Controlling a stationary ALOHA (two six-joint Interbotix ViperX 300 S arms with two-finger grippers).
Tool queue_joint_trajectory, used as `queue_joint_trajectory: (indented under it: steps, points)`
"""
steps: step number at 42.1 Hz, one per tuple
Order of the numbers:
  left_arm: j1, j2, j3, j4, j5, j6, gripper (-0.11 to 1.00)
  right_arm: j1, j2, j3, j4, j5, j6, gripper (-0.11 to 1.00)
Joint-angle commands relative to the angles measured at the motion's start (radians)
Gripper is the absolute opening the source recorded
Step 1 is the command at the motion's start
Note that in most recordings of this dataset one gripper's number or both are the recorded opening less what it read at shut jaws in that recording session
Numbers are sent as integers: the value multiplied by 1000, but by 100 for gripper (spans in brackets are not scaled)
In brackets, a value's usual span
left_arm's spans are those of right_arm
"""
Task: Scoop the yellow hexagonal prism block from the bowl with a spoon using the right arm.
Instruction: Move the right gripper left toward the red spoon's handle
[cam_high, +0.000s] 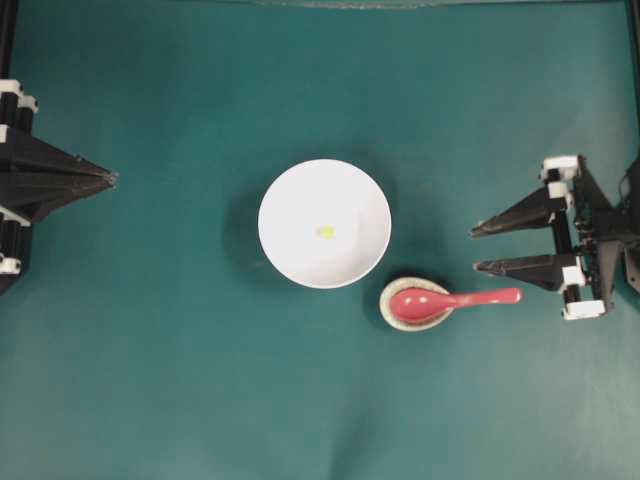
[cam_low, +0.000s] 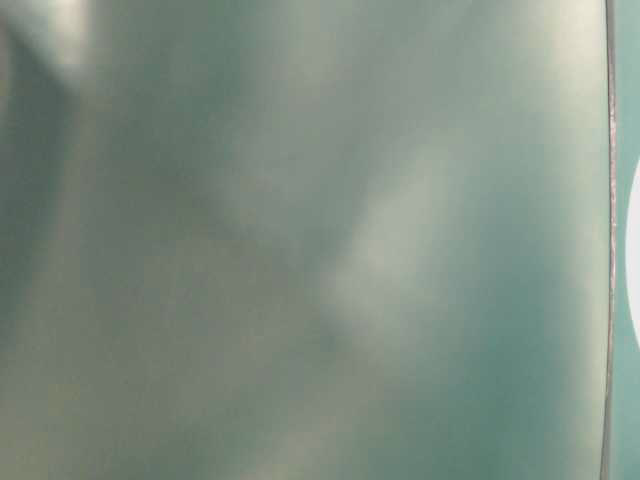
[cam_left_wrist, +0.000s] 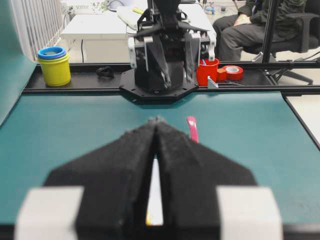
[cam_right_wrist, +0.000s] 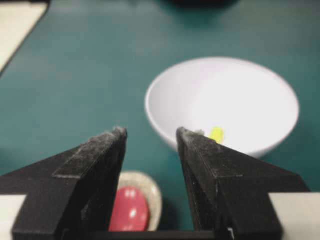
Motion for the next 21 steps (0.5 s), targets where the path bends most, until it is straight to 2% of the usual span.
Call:
queue_joint_trajectory:
  steps: [1,10,21]
  points:
    - [2,11,-20,3,-6,2,0,35,55,11,43,-71,2,52]
    - [0,14,-18,3,-6,3,0,133,199,38,150,-222,2,52]
    - [2,17,-18,3,-8,3,0,235,360,31,256,-322,2,52]
